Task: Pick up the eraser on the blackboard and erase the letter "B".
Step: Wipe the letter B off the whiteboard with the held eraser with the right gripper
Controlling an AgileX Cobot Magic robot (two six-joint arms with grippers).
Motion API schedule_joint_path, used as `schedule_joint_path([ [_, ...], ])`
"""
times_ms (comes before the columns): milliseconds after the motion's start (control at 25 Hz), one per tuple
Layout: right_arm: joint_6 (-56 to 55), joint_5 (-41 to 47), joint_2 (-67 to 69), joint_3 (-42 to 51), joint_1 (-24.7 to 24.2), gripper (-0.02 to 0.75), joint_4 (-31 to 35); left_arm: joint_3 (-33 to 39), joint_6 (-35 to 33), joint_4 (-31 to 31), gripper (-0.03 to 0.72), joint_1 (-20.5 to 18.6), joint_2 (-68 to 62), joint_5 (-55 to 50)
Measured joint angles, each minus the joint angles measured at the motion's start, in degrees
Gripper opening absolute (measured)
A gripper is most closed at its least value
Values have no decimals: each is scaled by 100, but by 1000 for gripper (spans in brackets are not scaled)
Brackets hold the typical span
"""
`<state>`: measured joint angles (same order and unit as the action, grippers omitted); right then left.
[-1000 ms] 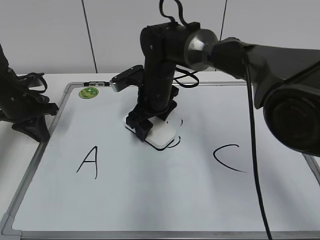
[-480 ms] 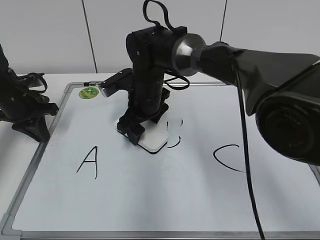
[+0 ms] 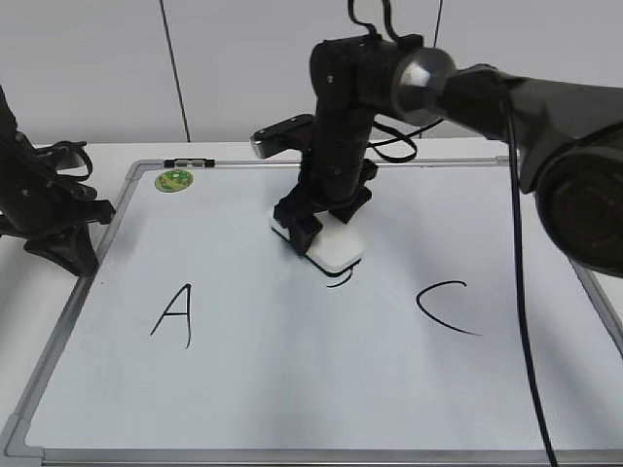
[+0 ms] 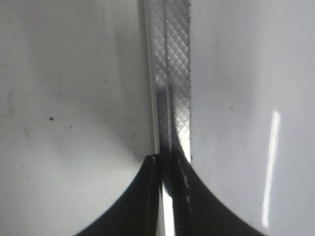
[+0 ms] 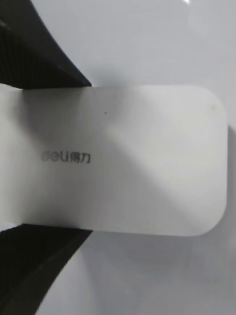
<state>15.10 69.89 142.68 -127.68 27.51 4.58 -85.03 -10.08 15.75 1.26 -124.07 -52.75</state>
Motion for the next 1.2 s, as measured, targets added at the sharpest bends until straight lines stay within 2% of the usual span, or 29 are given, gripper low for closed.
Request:
schedule_joint_path([
  [400,-33,0,-10,0,-831,533,-12,0,0,57,42,0,-4,11],
  [640,-10,-9,-57,0,-847,533,-25,0,0,78,42,0,-4,11],
  [920,2,75,-655,184,-933,533,-373,0,0,78,42,0,-4,11],
  [1040,2,64,-1152,522,-930,533,-249,0,0,78,42,0,-4,11],
  [1200,16,64,-1337,1407,-774,533,-158,0,0,78,42,0,-13,21],
])
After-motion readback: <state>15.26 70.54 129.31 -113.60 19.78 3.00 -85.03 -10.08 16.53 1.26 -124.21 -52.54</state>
